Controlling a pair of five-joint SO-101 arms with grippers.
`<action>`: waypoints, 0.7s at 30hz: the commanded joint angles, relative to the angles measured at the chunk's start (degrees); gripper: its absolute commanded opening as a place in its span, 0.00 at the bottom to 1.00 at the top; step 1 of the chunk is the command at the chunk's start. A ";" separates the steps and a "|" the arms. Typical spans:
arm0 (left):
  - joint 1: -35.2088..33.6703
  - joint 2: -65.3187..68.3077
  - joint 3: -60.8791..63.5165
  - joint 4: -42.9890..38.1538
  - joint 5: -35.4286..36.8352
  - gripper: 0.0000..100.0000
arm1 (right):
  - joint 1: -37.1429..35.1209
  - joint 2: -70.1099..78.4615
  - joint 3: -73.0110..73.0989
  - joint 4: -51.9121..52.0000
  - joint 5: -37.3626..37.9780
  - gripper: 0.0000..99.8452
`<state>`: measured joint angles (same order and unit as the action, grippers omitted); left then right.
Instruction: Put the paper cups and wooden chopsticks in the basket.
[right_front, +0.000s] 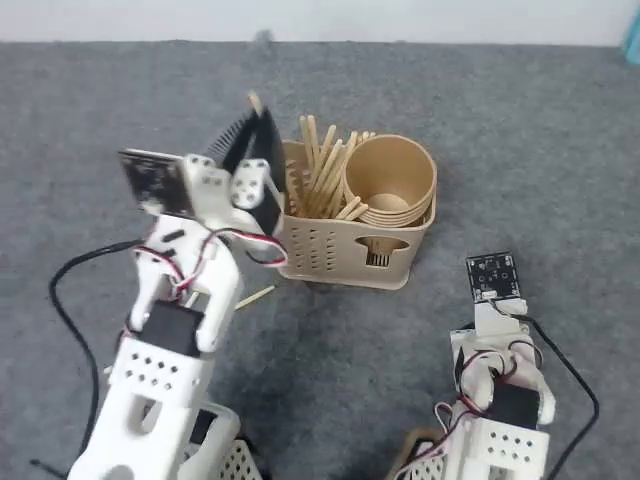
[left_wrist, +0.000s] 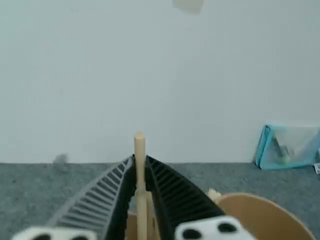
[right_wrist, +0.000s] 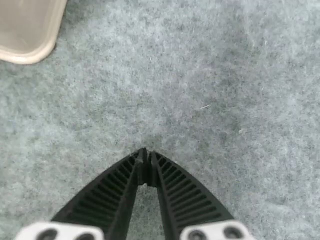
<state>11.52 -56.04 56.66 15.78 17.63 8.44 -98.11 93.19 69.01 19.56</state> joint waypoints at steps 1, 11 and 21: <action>3.52 -0.88 5.85 -5.27 0.44 0.01 | -0.04 -0.57 -0.79 0.40 0.88 0.01; 4.57 -0.97 10.15 -7.38 0.53 0.09 | -0.04 -0.57 -0.79 0.40 0.88 0.01; 0.35 -1.05 -8.40 23.65 0.79 0.35 | -0.04 -0.57 -0.79 0.40 0.88 0.01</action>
<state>12.57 -56.04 58.33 26.86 17.54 8.44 -98.11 93.19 69.01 19.56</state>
